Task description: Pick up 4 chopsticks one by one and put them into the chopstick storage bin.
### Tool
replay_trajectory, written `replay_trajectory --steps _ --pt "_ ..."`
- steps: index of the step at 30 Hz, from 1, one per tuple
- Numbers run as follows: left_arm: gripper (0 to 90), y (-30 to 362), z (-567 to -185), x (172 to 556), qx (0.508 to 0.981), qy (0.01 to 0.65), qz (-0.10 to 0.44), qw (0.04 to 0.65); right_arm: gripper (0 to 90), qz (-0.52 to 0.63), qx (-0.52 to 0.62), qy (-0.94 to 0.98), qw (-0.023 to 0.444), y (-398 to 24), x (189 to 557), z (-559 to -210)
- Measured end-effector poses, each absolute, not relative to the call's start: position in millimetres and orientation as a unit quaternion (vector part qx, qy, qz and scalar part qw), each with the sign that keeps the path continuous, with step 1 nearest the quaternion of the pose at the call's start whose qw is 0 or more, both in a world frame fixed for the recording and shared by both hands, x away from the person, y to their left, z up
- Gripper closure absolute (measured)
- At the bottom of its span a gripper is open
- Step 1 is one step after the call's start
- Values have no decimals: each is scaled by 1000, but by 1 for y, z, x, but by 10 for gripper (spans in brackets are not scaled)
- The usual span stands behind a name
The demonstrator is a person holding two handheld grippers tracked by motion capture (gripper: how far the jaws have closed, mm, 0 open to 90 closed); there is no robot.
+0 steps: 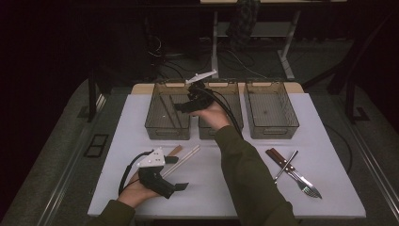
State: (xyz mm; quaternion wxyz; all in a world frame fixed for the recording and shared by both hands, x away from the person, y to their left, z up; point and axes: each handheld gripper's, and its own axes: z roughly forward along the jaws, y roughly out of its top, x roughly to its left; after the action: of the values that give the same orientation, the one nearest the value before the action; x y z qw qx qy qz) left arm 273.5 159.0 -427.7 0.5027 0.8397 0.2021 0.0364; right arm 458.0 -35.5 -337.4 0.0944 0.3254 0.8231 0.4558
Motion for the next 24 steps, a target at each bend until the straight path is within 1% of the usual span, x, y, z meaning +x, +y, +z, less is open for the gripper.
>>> replay_trajectory --steps 7,13,16,18,24 --pt "6 159 -427 273 841 204 38 500 229 473 326 813 93 -70 440 -334" --pt "6 159 -428 272 841 205 39 498 179 464 333 813 113 -90 425 -334" --pt "6 159 -428 272 842 206 40 498 169 464 341 809 117 -99 420 -337" --pt "6 159 -428 272 841 207 41 498 144 465 346 806 119 -105 416 -338" --pt "6 159 -428 273 842 208 41 496 142 465 345 806 121 -122 404 -343"
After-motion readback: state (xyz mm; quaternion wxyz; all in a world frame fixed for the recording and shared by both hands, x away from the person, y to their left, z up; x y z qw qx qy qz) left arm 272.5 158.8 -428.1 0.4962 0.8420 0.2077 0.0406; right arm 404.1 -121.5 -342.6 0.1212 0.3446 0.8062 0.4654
